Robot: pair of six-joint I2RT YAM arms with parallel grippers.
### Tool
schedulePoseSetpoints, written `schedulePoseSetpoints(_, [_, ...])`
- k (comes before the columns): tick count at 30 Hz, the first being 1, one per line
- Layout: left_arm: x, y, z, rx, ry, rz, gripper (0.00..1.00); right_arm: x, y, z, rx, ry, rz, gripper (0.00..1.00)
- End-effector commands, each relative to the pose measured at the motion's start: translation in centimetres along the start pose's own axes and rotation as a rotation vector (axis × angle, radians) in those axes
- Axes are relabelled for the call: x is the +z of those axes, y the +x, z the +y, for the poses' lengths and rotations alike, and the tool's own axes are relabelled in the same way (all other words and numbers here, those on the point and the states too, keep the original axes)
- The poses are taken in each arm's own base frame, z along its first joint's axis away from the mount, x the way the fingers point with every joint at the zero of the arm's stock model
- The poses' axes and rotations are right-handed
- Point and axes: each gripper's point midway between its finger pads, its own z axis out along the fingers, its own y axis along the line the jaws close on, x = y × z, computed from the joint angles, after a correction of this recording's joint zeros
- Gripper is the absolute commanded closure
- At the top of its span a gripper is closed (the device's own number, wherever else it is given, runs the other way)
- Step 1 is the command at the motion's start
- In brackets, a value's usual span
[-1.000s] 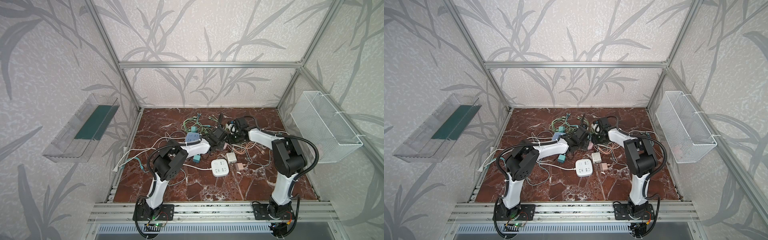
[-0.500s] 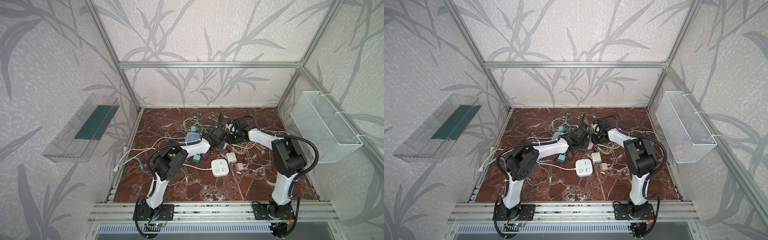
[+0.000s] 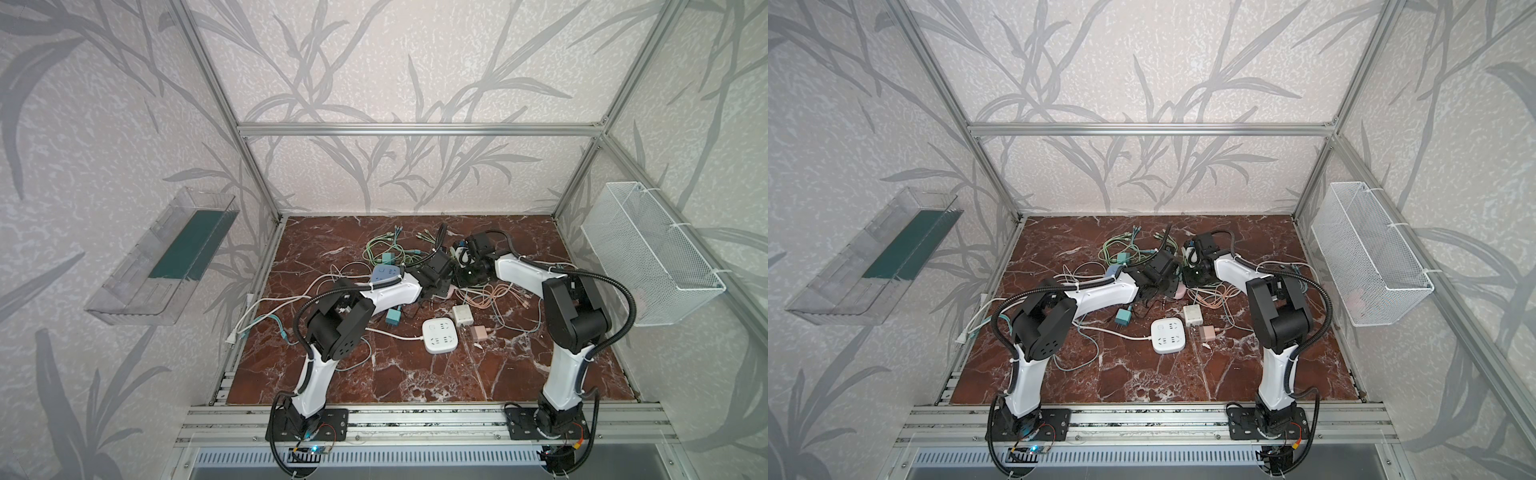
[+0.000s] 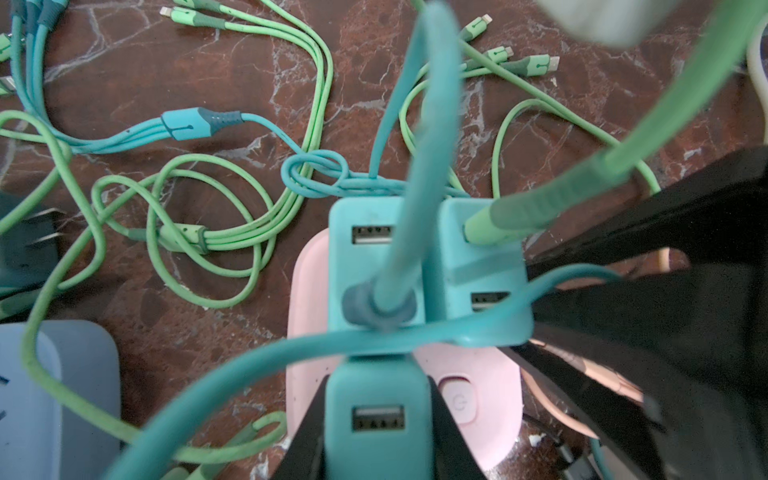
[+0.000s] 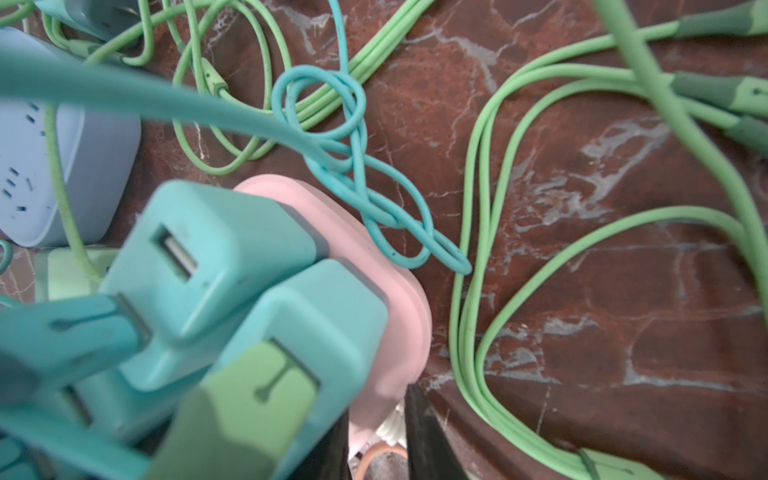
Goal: Pull the plug off the socket
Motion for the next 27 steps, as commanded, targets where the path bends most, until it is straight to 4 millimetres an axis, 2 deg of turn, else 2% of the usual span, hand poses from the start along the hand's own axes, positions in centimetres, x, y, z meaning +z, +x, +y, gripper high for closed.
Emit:
schedulePoseSetpoints(1, [-1.8, -4.7, -2.2, -0.054, 0.081, -0.131, 0.86, 1.7, 3.6, -0.8, -0.003, 0.045, 0.144, 0.75])
schedulePoseSetpoints(9, [-1.2, -4.6, -2.6, 0.018, 0.076, -0.143, 0.87, 1.8, 3.8, -0.9, -0.007, 0.056, 0.161, 0.75])
schedulePoseSetpoints(20, [-0.3, -4.7, -4.6, 0.055, 0.149, -0.140, 0.87, 1.3, 3.1, -1.2, -0.045, 0.083, 0.178, 0.75])
schedulePoseSetpoints(27, [-1.3, -5.7, -5.2, 0.030, 0.198, -0.161, 0.87, 1.4, 3.5, -1.6, -0.059, 0.102, 0.193, 0.75])
